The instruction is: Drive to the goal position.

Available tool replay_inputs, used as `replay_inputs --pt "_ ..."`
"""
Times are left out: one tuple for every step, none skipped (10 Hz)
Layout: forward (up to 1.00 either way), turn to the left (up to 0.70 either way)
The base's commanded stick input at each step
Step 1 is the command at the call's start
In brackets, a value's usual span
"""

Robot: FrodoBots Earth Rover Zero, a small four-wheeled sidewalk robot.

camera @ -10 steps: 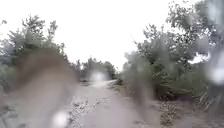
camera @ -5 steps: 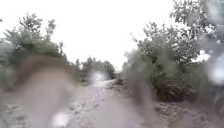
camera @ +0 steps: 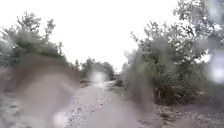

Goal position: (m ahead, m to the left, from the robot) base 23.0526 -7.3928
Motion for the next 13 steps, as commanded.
replay_inputs --pt "0.45 0.00" --pt "0.45 0.00" --pt "0.45 0.00" --pt "0.45 0.00" --pt "0.45 0.00" --pt "0.45 0.00" --pt "0.45 0.00" --pt "0.45 0.00" --pt "0.45 0.00" --pt "0.45 0.00" --pt "0.45 0.00" --pt "0.45 0.00" --pt "0.45 0.00"
